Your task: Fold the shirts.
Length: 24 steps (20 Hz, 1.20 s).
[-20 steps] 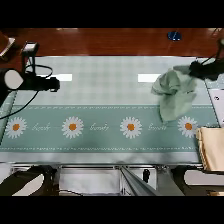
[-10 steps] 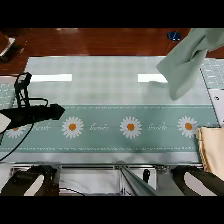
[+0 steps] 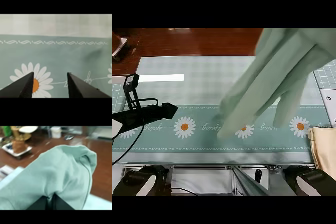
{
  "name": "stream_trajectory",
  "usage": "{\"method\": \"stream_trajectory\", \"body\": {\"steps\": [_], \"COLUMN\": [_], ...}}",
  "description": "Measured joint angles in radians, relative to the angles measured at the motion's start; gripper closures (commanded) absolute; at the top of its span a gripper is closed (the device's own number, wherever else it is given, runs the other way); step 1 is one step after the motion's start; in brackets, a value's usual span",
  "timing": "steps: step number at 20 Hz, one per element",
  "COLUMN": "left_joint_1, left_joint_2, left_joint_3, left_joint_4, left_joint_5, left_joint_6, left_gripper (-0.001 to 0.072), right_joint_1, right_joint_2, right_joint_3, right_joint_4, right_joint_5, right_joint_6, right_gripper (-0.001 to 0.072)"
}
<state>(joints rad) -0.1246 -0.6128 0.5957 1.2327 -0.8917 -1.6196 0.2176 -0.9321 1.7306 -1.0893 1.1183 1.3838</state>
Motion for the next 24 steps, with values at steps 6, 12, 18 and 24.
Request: {"method": "stream_trajectory", "body": {"steps": [6,12,18,24], "left_joint_1": [0.014,0.098,0.114,0.116], "left_joint_2": [0.002,0.002,0.002,-0.013], "left_joint_3": [0.0,-0.001,-0.001,-0.001], "left_joint_4": [0.005,0.022,0.023,0.027], "left_joint_5": [0.03,0.021,-0.025,-0.106], "left_joint_6": [-0.005,-0.049,-0.056,-0.053], "left_gripper": [0.0202,0.0201,0.0201,0.0201], "right_joint_1": [0.181,0.368,0.489,0.243], "right_joint_2": [-0.07,-0.305,-0.534,-0.362], "right_joint_3": [-0.244,-0.414,-0.443,-0.465], "right_joint_4": [0.003,0.048,0.152,-0.114], "right_joint_5": [0.018,-0.07,-0.131,-0.037], "right_joint_6": [0.031,0.084,0.11,0.216], "right_gripper": [0.0675,0.0675,0.0294,0.0295]}}
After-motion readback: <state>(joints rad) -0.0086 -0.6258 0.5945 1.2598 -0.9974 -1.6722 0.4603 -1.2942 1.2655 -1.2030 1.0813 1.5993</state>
